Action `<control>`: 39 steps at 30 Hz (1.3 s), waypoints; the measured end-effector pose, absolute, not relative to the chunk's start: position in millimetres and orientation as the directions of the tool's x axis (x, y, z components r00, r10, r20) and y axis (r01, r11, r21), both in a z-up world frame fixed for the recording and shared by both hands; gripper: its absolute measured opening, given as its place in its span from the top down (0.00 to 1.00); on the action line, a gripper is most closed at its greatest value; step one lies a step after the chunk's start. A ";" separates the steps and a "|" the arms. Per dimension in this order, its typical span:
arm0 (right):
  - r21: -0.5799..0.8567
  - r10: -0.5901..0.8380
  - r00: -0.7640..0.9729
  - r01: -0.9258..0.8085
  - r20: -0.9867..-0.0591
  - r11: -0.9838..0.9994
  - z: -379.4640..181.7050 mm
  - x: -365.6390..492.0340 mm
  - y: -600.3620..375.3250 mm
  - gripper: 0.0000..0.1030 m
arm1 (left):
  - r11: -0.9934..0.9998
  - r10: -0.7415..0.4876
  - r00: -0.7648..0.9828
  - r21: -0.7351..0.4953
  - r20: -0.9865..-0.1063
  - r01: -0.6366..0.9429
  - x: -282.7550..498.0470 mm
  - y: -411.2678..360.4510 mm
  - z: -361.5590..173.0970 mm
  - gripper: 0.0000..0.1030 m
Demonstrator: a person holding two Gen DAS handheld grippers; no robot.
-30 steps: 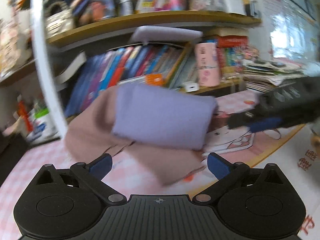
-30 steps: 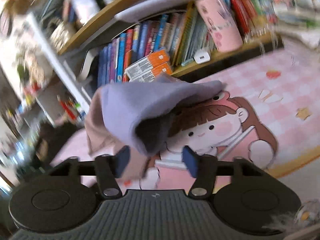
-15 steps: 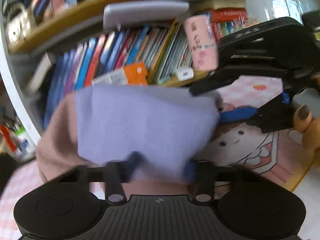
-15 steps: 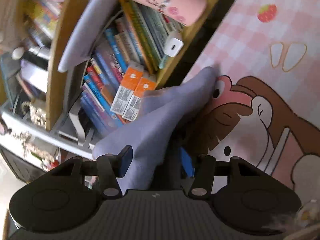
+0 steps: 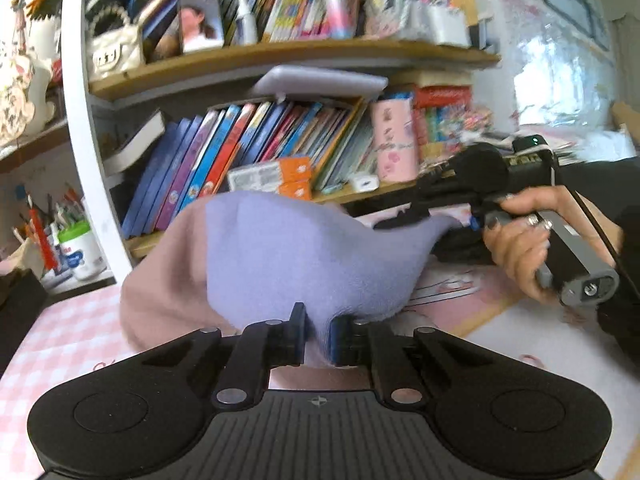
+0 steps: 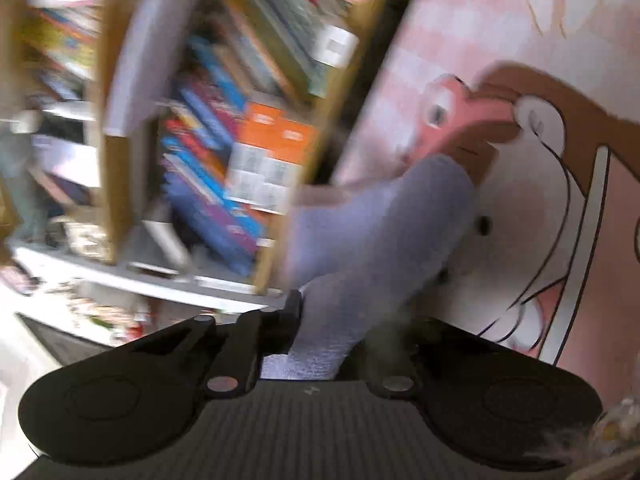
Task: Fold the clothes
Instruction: 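Grasp the lavender sweater with both grippers and lift it off the mat, then shake out the lifted sweater with both grippers and lay it flat on the mat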
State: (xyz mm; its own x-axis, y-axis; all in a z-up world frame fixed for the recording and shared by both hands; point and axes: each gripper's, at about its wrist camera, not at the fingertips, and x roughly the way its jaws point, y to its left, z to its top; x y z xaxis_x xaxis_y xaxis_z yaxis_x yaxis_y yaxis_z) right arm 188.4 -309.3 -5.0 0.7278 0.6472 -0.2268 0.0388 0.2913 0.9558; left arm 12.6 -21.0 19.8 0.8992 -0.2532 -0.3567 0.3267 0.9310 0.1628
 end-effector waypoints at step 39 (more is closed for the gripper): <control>0.431 0.653 0.608 -0.492 -0.452 0.756 69.9 193.1 -126.9 0.52 | 0.956 -0.293 0.886 -0.114 -0.358 0.270 0.5 87.0 40.7 0.87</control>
State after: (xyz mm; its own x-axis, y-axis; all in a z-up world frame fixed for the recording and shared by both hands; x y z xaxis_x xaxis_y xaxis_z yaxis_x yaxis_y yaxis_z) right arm 193.1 -126.9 69.9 0.6077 0.6531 -0.4519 -0.4925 0.7562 0.4308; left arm 0.5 87.0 40.7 0.8863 -0.2934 -0.3584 0.2704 0.9560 -0.1140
